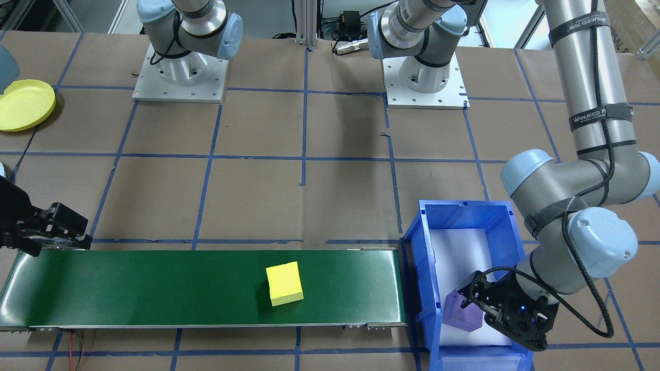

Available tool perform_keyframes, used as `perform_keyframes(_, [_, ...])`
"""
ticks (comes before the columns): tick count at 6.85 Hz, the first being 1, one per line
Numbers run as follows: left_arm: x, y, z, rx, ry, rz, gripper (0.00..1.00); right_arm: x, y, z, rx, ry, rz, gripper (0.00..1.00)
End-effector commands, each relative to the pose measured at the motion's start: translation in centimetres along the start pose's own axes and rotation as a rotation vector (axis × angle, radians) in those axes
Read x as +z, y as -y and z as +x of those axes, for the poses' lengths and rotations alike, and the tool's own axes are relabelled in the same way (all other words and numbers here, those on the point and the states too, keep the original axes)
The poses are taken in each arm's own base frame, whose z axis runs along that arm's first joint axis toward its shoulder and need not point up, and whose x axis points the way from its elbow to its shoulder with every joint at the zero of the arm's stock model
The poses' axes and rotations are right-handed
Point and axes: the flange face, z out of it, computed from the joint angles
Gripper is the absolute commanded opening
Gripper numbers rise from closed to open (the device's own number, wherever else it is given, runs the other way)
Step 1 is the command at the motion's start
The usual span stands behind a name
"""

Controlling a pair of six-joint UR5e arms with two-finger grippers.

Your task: Move block left to right into plate

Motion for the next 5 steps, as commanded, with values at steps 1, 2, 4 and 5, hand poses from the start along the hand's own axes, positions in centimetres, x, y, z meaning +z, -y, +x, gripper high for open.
perform_keyframes(1, [0.7,-0.5,0.4,-0.025,-0.015,-0.018,0.98,1.5,-1.5,4.3,-0.027,0.008,0.005,1.0])
perform_keyframes(2, [0.1,-0.4,0.3,-0.029,-0.007,-0.014,0.98,1.8,-1.9,5.2,-0.053,0.001,0.017,1.0])
perform_keyframes(4, [-0.1,-0.5,0.5,-0.034,-0.012,-0.015,0.98,1.4,-1.9,5.4,-0.058,-0.015,0.017,1.0])
perform_keyframes(5, [0.5,-0.7,0.8,-0.063,-0.028,-0.025,0.98,1.5,-1.9,5.5,-0.064,-0.021,0.014,1.0])
